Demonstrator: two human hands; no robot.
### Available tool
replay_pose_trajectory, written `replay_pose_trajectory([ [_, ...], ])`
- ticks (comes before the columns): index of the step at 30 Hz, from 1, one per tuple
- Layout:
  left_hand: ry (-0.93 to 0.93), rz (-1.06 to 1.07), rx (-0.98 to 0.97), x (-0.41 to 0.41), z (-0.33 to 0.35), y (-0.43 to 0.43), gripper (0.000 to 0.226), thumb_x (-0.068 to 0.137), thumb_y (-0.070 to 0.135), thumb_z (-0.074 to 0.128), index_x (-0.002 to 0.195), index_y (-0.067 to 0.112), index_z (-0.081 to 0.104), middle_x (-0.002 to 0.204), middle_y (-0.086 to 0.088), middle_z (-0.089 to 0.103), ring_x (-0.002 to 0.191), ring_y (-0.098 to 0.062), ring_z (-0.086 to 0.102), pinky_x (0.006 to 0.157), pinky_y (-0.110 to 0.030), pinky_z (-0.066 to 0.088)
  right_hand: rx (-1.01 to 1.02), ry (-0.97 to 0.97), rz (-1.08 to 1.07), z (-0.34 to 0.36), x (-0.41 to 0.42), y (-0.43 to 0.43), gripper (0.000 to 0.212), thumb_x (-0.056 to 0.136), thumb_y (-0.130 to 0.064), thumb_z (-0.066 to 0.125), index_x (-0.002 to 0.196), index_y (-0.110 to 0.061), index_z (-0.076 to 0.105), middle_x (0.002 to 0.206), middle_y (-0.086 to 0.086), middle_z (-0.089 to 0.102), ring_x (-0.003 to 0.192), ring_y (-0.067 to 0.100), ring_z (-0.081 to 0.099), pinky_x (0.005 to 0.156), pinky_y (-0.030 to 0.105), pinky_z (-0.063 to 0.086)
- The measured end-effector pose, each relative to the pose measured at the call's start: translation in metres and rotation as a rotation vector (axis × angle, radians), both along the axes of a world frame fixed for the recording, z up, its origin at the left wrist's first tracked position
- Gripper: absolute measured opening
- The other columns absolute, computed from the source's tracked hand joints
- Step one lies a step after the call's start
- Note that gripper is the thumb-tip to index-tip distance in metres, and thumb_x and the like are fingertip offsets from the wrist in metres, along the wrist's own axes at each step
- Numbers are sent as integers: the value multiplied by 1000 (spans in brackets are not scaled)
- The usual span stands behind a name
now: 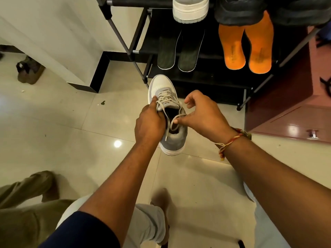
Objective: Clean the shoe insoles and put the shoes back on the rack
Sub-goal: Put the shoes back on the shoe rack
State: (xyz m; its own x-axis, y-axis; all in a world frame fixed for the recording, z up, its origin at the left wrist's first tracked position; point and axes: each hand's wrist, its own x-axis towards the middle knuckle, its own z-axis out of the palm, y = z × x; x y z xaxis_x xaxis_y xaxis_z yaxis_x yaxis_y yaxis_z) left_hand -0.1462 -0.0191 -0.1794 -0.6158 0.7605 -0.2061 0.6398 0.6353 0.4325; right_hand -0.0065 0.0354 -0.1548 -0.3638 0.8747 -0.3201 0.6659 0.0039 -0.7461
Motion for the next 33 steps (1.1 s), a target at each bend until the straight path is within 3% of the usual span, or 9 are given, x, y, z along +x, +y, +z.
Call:
replay_pose_trajectory([
  [2,4,-5,14,2,0,0,48,108,36,36,156,36,35,134,-4,62,108,-27,64,89,-42,56,13,-72,3,-4,-3,-2,72,65,-41,90,120,-28,45,124,1,49,102,16,53,73,24,43],
  [6,3,-25,40,2,-1,0,47,108,33,38,155,36,35,135,-3,62,108,-25,64,86,-39,56,136,-110,1,-5,-9,-8,73,62,-54,87,115,-28,44,119,1,47,105,19,50,75,25,46],
  [12,-63,-11,62,0,-4,2,46,107,31,39,153,35,41,135,-2,63,110,-23,63,87,-32,51,72,-162,13,-13,-10,-7,100,60,-53,88,139,-26,33,135,8,36,128,28,35,89,33,43],
  [20,-109,-77,125,10,2,1,49,105,23,43,153,34,41,137,0,62,113,-19,61,90,-29,48,84,-263,-85,-23,-9,-3,86,72,-44,84,139,-21,35,134,13,38,120,34,46,80,33,43],
  [23,-101,-41,121,6,2,3,47,106,24,42,152,33,44,135,-1,63,113,-20,62,91,-32,50,-37,-187,-57,-18,-10,2,93,69,-41,87,142,-23,32,137,13,37,118,35,51,83,34,46],
  [26,-97,22,129,-2,2,5,42,106,26,41,147,30,50,127,-3,66,104,-19,63,85,-31,50,-291,-26,-45,-7,-7,7,99,67,-37,89,146,-25,31,138,8,41,119,29,52,88,33,48],
  [28,-93,68,132,-8,0,5,39,106,28,43,145,28,53,124,-1,67,97,-16,61,80,-29,48,-448,104,-80,-3,-4,8,88,72,-34,86,145,-26,37,133,5,51,116,26,55,91,36,53],
  [30,-79,93,140,-12,-2,6,39,106,32,44,143,27,55,122,-2,67,99,-17,63,80,-29,50,-549,222,-145,-1,-2,7,65,82,-28,78,139,-26,47,126,3,59,112,24,59,83,34,55],
  [33,-73,86,158,-14,0,5,39,106,34,44,143,27,54,122,-2,66,100,-20,65,84,-33,55,-585,370,-211,0,-4,6,21,89,-18,66,108,-25,67,105,0,69,103,20,64,78,30,55],
])
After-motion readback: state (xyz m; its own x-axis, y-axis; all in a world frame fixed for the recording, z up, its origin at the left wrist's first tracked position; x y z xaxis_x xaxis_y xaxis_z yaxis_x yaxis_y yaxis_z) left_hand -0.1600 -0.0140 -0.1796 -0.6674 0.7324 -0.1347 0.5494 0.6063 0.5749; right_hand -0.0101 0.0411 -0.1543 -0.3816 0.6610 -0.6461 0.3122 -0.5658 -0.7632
